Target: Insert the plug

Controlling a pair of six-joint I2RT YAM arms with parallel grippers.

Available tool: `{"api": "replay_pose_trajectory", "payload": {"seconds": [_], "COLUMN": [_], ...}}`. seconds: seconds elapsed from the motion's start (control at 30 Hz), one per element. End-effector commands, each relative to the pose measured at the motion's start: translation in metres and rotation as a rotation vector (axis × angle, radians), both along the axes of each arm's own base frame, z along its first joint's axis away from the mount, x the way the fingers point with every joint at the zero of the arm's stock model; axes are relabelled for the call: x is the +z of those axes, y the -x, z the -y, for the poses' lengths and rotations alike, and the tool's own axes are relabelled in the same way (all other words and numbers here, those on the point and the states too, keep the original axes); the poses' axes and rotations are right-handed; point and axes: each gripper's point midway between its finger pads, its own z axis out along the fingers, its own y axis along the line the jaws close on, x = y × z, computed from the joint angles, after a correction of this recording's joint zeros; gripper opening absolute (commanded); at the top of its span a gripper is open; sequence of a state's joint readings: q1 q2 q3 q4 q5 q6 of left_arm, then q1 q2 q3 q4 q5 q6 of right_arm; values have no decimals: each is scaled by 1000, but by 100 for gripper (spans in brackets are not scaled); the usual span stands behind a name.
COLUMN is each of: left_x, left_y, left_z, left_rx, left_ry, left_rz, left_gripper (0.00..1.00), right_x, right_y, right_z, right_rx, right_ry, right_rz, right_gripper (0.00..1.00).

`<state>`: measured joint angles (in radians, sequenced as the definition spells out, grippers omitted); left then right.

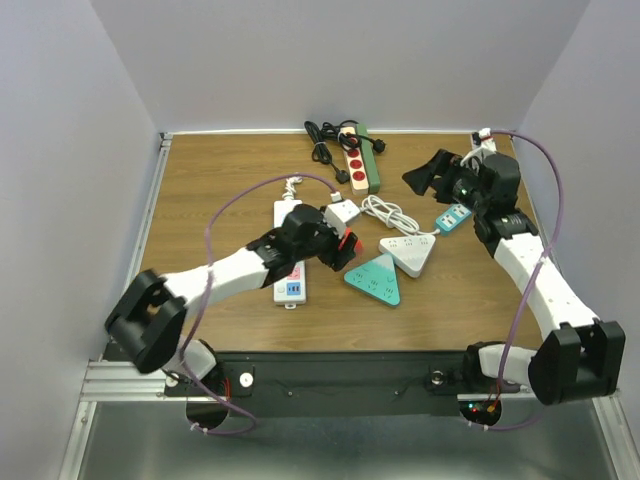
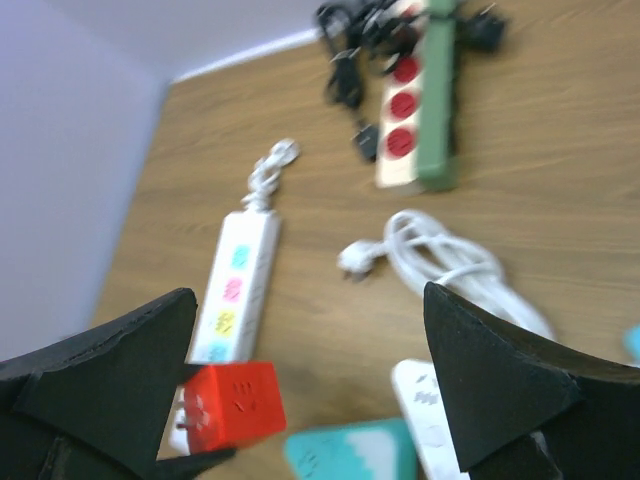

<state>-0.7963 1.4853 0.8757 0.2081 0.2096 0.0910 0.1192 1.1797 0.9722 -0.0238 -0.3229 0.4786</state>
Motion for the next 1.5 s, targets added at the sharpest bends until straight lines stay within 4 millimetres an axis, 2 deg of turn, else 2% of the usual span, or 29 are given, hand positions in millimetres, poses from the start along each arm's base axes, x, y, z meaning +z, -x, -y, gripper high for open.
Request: {"api": "replay_pose_trajectory", "payload": {"seconds": [0.0, 0.07, 0.13, 0.17, 0.3, 0.43, 0.63, 0.93, 1.17, 1.27, 1.37, 1.47], "left_x": [147, 165, 194, 212, 244, 266, 285, 291, 299, 299, 297, 295], "left_y": [12, 20, 30, 36, 46, 47, 50, 53, 49, 50, 47, 44], "left_z": [17, 17, 15, 11, 2, 3, 3, 16, 23, 28, 34, 36], "left_rx": [-93, -124, -159, -168, -182, -197, -217, -278, -297, -322, -341, -337], "left_ry": [407, 459, 536, 589, 684, 720, 775, 836, 870, 887, 890, 896], "left_rz": [284, 311, 368, 419, 527, 568, 635, 645, 687, 687, 686, 691], "left_gripper": [0, 0, 0, 0, 0, 0, 0, 0, 0, 0, 0, 0], "right_x": [18, 33, 43, 55, 85, 100, 94, 91, 78, 78, 92, 105], "right_y": [26, 35, 40, 44, 59, 73, 89, 111, 120, 123, 127, 136], "right_z": [-51, -61, -65, -69, -77, -83, -88, -108, -114, -114, -115, -114], "right_rx": [280, 359, 393, 423, 493, 551, 610, 687, 688, 696, 742, 777], "right_ry": [-223, -277, -307, -334, -415, -498, -552, -582, -620, -633, -663, -764], "right_rz": [-130, -147, -153, -155, -181, -252, -348, -431, -520, -512, -445, -471], "right_gripper": [100, 100, 100, 100, 100, 100, 100, 100, 100, 100, 100, 100]}}
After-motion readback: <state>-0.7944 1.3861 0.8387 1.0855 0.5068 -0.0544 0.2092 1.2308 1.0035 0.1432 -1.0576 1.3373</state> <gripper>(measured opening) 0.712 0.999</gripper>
